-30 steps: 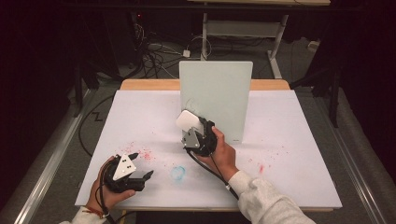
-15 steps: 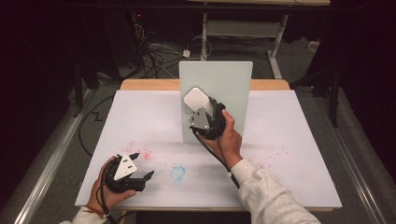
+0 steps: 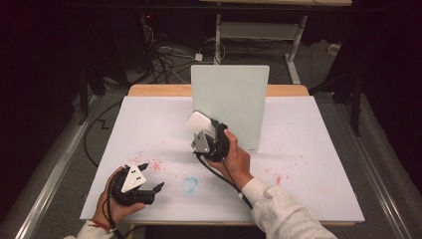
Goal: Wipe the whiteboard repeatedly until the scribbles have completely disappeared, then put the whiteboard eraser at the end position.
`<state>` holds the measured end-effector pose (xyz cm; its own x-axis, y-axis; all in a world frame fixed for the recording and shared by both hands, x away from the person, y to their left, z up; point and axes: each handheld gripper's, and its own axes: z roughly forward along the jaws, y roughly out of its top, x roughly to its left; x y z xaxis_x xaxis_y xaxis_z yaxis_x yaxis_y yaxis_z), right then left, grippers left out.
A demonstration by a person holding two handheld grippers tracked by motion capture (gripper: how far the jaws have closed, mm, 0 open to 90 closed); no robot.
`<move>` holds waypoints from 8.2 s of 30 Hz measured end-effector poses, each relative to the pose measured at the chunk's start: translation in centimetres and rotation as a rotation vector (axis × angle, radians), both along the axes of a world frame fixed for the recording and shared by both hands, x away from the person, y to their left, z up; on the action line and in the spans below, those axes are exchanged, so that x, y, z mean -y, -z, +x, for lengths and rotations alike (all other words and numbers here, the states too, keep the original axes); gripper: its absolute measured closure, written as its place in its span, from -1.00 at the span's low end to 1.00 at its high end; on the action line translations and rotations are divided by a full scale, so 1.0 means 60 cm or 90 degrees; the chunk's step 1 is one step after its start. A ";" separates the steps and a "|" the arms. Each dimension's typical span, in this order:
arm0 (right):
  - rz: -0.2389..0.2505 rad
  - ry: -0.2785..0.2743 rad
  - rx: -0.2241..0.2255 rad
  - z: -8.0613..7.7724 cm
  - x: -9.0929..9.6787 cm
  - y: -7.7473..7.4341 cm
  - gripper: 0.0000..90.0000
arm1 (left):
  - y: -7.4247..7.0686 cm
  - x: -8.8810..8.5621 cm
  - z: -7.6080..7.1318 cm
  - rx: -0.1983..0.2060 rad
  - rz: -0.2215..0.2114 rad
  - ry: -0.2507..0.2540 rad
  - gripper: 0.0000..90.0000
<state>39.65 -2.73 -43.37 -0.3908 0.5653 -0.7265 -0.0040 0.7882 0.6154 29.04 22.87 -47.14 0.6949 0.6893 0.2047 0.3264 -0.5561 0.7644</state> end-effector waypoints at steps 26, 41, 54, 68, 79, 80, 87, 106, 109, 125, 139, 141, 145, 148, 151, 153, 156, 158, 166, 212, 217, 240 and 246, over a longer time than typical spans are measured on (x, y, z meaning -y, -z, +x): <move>-0.008 0.021 0.014 -0.005 0.018 0.014 -0.31 | 0.001 0.002 -0.001 -0.009 0.001 -0.001 -0.58; 0.010 0.042 0.029 0.002 0.024 -0.003 -0.31 | 0.001 0.004 -0.001 -0.009 0.003 0.002 -0.58; -0.069 0.010 0.009 -0.017 -0.006 0.051 -0.31 | -0.001 0.000 -0.004 -0.009 0.003 0.001 -0.58; 0.036 0.077 0.034 0.014 0.057 -0.041 -0.31 | 0.001 0.003 -0.002 -0.011 0.006 0.002 -0.58; 0.013 0.043 0.036 0.016 0.007 -0.041 -0.31 | 0.001 0.002 -0.002 -0.013 0.000 0.003 -0.58; 0.002 0.036 0.030 0.013 0.002 -0.034 -0.31 | 0.001 0.002 -0.002 -0.012 0.000 0.003 -0.58; -0.066 0.002 -0.007 -0.006 -0.010 0.017 -0.31 | 0.002 0.003 -0.003 -0.011 0.002 0.003 -0.58; 0.043 0.093 0.012 0.006 0.137 -0.024 -0.31 | 0.003 0.006 -0.002 -0.014 0.012 0.003 -0.58; 0.055 0.103 0.010 0.007 0.155 -0.026 -0.31 | 0.003 0.007 -0.001 -0.014 0.014 0.003 -0.58; 0.095 0.079 0.010 -0.008 0.184 -0.038 -0.31 | 0.002 0.006 -0.002 -0.010 0.013 0.002 -0.58; 0.123 0.056 -0.006 -0.016 0.195 -0.047 -0.31 | 0.005 0.005 0.003 -0.015 0.014 0.001 -0.58; 0.127 0.053 -0.009 -0.016 0.198 -0.048 -0.31 | 0.005 0.005 0.004 -0.015 0.012 0.000 -0.58; 0.136 0.049 -0.017 -0.018 0.205 -0.049 -0.31 | 0.004 0.006 0.004 -0.014 0.012 0.001 -0.58; 0.143 0.046 -0.019 -0.022 0.209 -0.053 -0.31 | 0.004 0.007 0.005 -0.014 0.011 0.002 -0.58; 0.150 0.041 -0.023 -0.028 0.212 -0.057 -0.31 | 0.004 0.007 0.004 -0.013 0.009 0.002 -0.58; 0.152 0.036 -0.023 -0.032 0.214 -0.059 -0.31 | 0.004 0.007 0.005 -0.012 0.008 0.002 -0.58; 0.155 0.030 -0.025 -0.035 0.216 -0.061 -0.31 | 0.004 0.007 0.006 -0.014 0.010 0.003 -0.58; 0.158 0.027 -0.030 -0.036 0.217 -0.061 -0.31 | 0.004 0.008 0.005 -0.013 0.011 0.004 -0.58; 0.166 0.015 -0.038 -0.040 0.225 -0.066 -0.31 | 0.003 0.010 0.007 -0.011 0.014 0.006 -0.58; 0.138 -0.168 -0.212 -0.076 0.217 -0.068 -0.31 | 0.002 0.010 0.005 -0.007 0.021 0.008 -0.58; 0.118 -0.183 -0.236 -0.077 0.215 -0.063 -0.31 | 0.002 0.010 0.005 -0.008 0.021 0.009 -0.58; 0.028 -0.232 -0.353 -0.072 0.207 -0.032 -0.31 | 0.004 0.013 0.005 -0.013 0.026 0.013 -0.58; 0.002 -0.244 -0.377 -0.073 0.201 -0.025 -0.31 | 0.004 0.013 0.006 -0.013 0.026 0.015 -0.58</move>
